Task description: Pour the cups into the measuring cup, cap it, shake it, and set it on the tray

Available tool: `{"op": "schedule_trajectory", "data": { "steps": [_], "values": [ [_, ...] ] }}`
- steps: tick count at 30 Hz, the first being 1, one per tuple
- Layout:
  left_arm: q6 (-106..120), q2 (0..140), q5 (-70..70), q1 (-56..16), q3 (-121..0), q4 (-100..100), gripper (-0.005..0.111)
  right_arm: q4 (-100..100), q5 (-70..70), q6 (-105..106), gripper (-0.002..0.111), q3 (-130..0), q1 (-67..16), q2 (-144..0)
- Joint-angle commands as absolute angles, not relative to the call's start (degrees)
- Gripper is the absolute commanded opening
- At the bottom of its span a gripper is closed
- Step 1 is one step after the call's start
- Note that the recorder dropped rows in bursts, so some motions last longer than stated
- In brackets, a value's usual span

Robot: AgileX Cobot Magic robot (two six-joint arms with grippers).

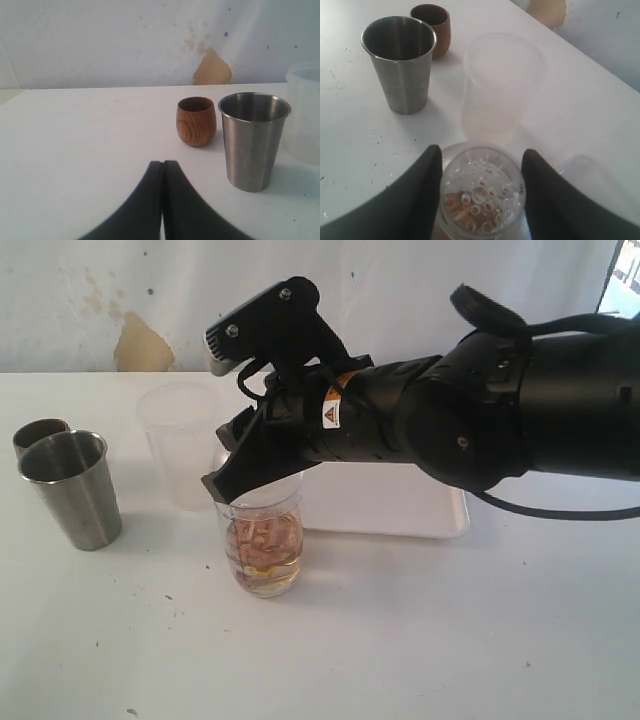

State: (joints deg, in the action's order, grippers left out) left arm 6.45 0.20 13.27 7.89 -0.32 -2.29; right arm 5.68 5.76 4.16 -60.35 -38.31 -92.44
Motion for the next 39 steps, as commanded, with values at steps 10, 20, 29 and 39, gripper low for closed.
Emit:
{"op": "schedule_trajectory", "data": {
  "steps": [10,20,29,39],
  "values": [
    [6.27,0.0,13.38,7.88,0.0,-2.24,0.0,7.41,18.85,4.36,0.07,-58.87,-37.63,-94.12],
    [6.27,0.0,13.38,7.88,0.0,-2.24,0.0,7.41,19.05,4.36,0.072,-60.99,-37.63,-89.12],
    [6.27,0.0,13.38,7.88,0.0,-2.24,0.0,7.41,19.21,4.26,0.044,-61.24,-37.63,-82.04],
    [6.27,0.0,13.38,7.88,0.0,-2.24,0.0,3.47,9.16,1.91,0.0,-64.56,-37.63,-82.62]
  ]
}}
